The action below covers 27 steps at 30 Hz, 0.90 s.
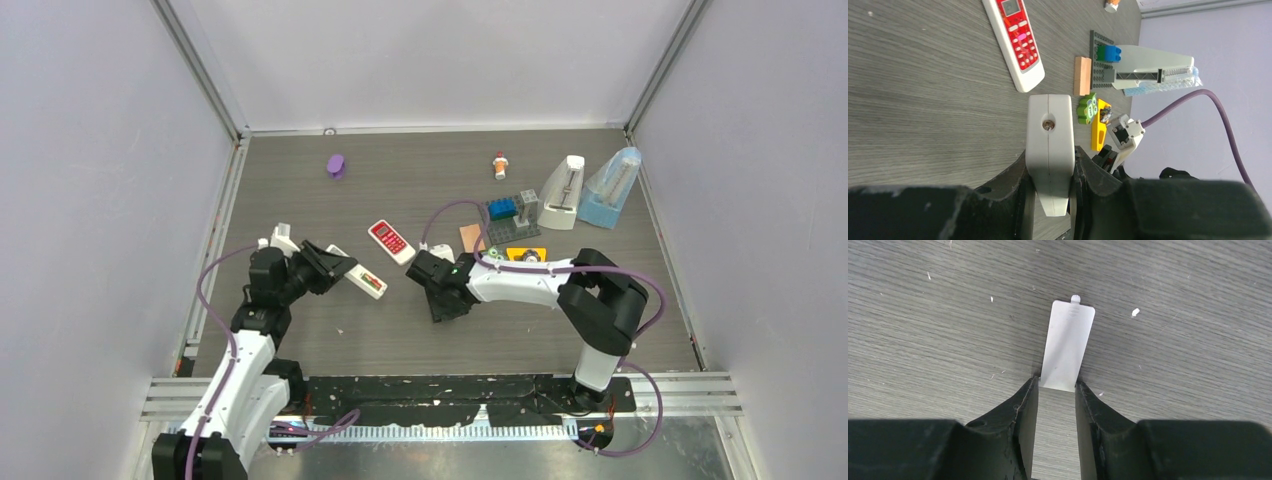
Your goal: Load the batteries into the remote control
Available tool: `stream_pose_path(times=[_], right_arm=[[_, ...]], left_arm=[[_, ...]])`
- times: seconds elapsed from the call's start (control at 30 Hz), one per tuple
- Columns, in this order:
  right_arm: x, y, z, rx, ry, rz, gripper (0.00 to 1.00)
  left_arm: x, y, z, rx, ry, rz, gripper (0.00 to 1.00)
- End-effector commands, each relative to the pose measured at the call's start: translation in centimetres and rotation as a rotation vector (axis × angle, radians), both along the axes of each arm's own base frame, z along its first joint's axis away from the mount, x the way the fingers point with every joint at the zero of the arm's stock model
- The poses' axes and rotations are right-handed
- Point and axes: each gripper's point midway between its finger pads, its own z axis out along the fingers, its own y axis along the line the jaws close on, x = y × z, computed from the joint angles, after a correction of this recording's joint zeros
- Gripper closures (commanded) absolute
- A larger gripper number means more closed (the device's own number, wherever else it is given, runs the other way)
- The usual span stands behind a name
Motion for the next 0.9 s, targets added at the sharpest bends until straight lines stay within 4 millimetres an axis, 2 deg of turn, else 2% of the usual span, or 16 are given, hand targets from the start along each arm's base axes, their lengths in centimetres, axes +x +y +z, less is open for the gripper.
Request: stream_pose_path(times=[0.0, 0.1, 0.3, 0.4, 0.53, 0.73, 0.87], right_arm=[[-0.3, -0.4, -0.6, 0.000, -0.004, 0.019, 0.78], [0.3, 0.0, 1.3, 0.028, -0.069, 0.095, 0.80], [0.8, 1.7, 8.0, 0.169, -0.257, 0.297, 0.82], [0.1, 2.6, 11.3, 0.247, -0.320, 0.404, 0.83], [-1.2, 4.3, 14.6, 0.323, -0.357, 0.525, 0.83], [-3.1, 6.5, 16.7, 0.352, -0.373, 0.632, 0.83], [-3.4, 7.7, 16.8, 0.355, -0.362, 0.632, 0.83]], left_arm=[[0.5, -1.1, 2.2, -0.041, -0.115, -0.079, 1.00], [0.2, -2.1, 2.4, -0.054, -0.138, -0.159, 1.00], [-0.4, -3.7, 2.4, -0.015, -0.173, -0.277, 1.00], [-0.8, -4.8, 2.4, 0.006, -0.186, -0.335, 1.00], [-1.2, -6.2, 3.0, 0.024, -0.219, -0.405, 1.00], [-1.5, -7.5, 3.8, 0.017, -0.240, -0.454, 1.00], [-1.6, -7.8, 3.7, -0.018, -0.220, -0.458, 1.00]])
